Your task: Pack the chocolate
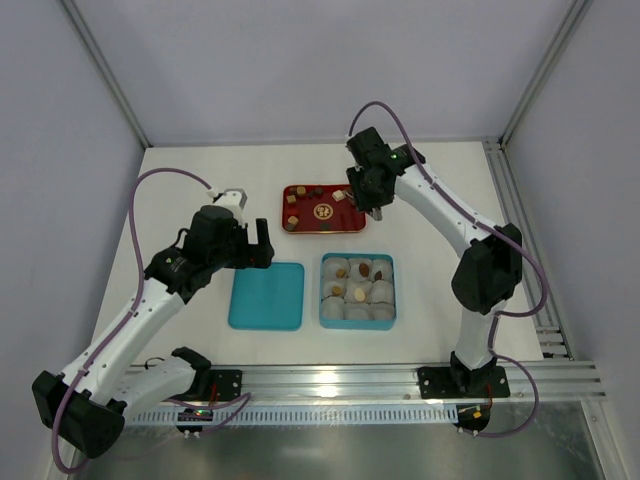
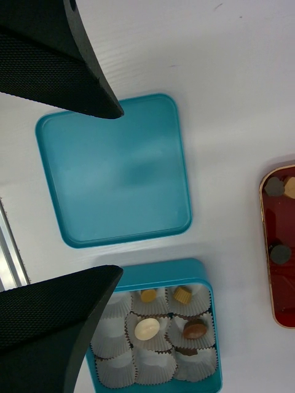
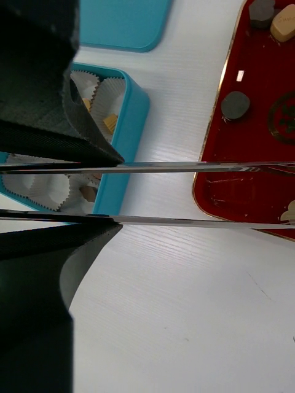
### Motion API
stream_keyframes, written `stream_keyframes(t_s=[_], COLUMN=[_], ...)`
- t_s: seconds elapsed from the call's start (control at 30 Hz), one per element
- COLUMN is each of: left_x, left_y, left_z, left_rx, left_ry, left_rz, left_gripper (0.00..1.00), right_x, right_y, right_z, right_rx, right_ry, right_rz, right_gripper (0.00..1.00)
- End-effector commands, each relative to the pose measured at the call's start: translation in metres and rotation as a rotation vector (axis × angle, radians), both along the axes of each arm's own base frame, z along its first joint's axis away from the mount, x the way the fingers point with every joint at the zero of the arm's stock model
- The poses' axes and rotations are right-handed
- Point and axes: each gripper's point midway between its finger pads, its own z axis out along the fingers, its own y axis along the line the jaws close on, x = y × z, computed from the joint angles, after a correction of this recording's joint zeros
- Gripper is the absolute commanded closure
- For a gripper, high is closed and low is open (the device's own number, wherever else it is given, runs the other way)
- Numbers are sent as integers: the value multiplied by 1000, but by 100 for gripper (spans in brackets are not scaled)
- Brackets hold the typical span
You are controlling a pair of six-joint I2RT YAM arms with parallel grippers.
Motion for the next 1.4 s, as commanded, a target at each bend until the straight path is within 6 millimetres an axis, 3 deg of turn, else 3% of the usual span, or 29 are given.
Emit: stream_keyframes(t_s=[0.0,0.2,0.87,1.37], left_x=[3,4,4,4], left_y=[-4,-4,-4,-4], left_z=[18,19,17,17], left_rx=[-23,-23,-20,-19], left_ry=[-43,-43,-39,-38], left_rz=[-15,-15,-14,-14], left_gripper=[0,0,0,0], right_x=[21,24,20,18], right_y=[3,-3,-7,-9], right_z=[24,4,-29,-38], right_rx=[12,-32,-10,35], right_ry=[-86,-51,31,74], right_rz=[-2,-19,-6,-3], right_gripper=[57,57,58,59])
